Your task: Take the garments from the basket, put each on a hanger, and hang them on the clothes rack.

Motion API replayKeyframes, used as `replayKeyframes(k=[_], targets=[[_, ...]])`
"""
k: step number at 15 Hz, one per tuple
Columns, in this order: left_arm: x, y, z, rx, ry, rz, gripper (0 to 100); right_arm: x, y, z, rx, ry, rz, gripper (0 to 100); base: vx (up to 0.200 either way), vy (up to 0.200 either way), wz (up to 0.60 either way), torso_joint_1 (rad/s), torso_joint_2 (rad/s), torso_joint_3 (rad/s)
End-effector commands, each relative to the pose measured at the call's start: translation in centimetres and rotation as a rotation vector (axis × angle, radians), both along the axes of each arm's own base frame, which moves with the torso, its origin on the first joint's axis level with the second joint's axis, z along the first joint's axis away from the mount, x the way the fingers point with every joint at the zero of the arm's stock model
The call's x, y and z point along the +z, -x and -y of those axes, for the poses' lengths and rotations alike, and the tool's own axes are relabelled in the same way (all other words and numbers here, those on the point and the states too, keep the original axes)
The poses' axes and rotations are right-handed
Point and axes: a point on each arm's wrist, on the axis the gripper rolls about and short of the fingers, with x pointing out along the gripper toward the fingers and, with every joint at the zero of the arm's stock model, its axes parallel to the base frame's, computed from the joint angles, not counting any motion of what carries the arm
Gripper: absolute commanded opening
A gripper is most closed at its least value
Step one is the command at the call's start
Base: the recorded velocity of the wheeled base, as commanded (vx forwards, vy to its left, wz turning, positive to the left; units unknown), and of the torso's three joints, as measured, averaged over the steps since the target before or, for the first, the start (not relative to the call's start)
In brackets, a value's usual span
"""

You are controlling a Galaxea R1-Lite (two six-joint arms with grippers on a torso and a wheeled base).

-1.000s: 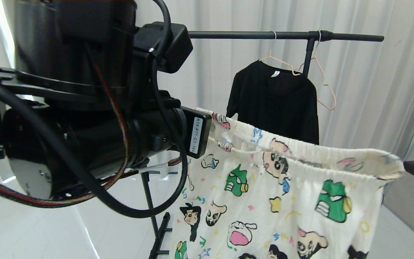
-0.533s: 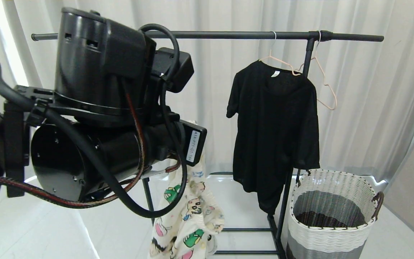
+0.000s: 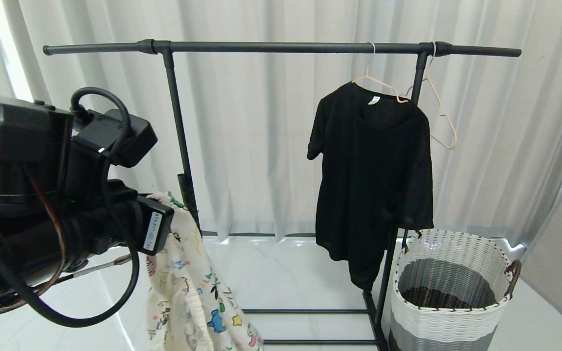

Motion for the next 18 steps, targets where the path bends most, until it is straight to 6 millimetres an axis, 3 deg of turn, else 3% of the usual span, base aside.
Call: replayKeyframes(k=[1, 4, 18], targets=[[-0.3, 0.5, -1.4, 0.072, -0.013, 0.008, 0, -1.4, -0.9, -0.1, -0.014, 0.007, -0.011, 100, 0.000, 0.000, 0.00, 0.000, 0.00, 0.000], [-0.4, 0.4, -2.2, 0.153, -0.030, 0.017, 0, -1.9, -0.9, 0.0, -0.048, 0.027, 0.028, 100, 0.000, 0.000, 0.00, 0.000, 0.00, 0.000], [-0.5, 0.8, -2.5, 0.155, -0.024, 0.017, 0, -1.3, -1.5, -0.2, -0.028, -0.005, 0.095, 100, 0.000, 0.000, 0.00, 0.004, -0.02, -0.011]])
